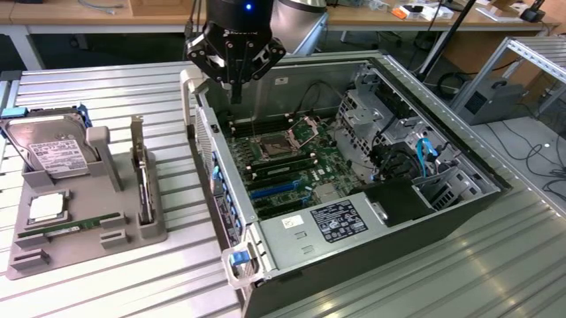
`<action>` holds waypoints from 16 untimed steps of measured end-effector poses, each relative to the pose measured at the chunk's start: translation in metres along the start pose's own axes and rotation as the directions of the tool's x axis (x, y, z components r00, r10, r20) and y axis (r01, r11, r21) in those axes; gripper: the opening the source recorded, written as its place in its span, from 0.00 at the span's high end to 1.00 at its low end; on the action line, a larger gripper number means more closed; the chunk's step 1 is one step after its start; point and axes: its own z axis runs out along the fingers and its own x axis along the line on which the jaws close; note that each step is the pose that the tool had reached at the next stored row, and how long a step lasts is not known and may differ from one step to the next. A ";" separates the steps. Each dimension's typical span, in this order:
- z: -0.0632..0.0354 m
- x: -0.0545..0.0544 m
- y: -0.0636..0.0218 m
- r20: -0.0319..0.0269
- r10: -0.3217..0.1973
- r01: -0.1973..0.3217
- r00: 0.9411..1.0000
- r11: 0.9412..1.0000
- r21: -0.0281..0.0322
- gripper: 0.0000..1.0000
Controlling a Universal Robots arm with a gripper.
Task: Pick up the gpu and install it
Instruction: 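Reach for the gpu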
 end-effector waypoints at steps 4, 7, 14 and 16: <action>0.0000 0.002 -0.0001 0.000 0.000 0.000 1.000 1.000 0.000 0.89; -0.0001 0.003 -0.0002 0.000 0.000 0.000 1.000 1.000 0.000 0.89; -0.0001 0.005 -0.0004 0.000 0.000 0.000 1.000 1.000 0.000 0.89; -0.0002 0.007 -0.0005 0.000 0.000 0.000 1.000 1.000 0.000 0.89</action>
